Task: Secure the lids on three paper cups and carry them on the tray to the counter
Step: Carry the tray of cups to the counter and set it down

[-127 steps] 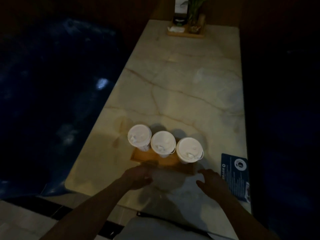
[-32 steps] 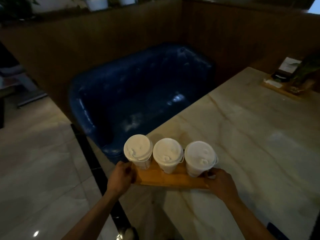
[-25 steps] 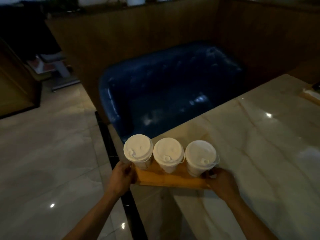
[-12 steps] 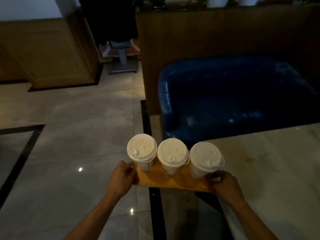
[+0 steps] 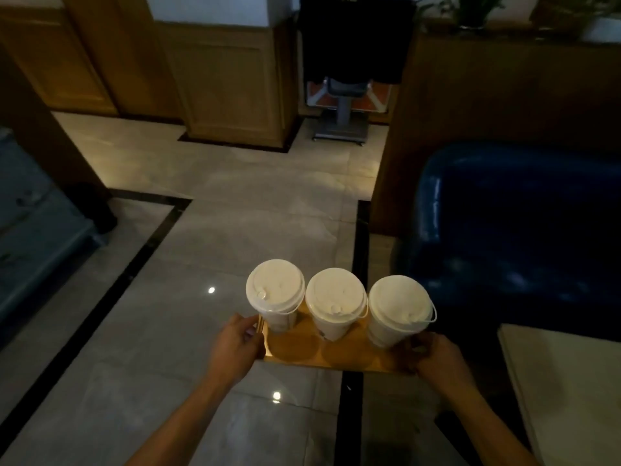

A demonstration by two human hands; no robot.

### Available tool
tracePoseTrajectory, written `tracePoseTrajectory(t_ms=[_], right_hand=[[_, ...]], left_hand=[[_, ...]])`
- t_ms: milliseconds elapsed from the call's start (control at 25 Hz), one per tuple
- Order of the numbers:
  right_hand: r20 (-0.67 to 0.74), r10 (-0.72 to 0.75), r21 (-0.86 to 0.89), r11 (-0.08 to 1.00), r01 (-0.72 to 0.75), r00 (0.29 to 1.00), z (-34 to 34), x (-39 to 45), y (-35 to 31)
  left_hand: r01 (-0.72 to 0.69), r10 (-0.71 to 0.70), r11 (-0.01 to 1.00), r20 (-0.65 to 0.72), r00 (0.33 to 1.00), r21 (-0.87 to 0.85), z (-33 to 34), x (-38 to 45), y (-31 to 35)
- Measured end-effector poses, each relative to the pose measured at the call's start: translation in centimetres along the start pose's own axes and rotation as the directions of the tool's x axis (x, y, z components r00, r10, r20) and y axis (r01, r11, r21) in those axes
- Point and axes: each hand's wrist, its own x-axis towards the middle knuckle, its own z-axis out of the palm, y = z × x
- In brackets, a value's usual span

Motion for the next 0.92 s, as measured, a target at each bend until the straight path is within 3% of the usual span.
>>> tracePoseTrajectory(t_ms=[280, 440, 720, 920], right_hand=[[0.196, -0.175, -0.187, 0.959, 0.212, 0.965, 7.9, 2.3, -9.1], [0.293, -0.249, -0.158, 0.940, 0.303, 0.923, 12.4, 3.6, -13.4], [0.419, -0.382, -0.165, 0.860, 0.483, 0.824, 20.4, 6.3, -21.8], [0.568, -0.457, -0.099, 0.788, 0.608, 0.684, 26.2, 9.3, -28.3]], left_hand=[[0.168, -0.162, 0.985, -0.138, 0.977, 0.032, -7.0, -1.2, -7.9], [0.287, -0.281, 0.958, -0.224, 0.933, -0.005, -10.2, -2.3, -11.8], [0.455, -0.441, 0.888, -0.388, 0.810, -0.060, -15.5, -4.6, -17.1], [0.552, -0.543, 0.822, -0.484, 0.687, -0.140, -18.8, -4.8, -19.5]])
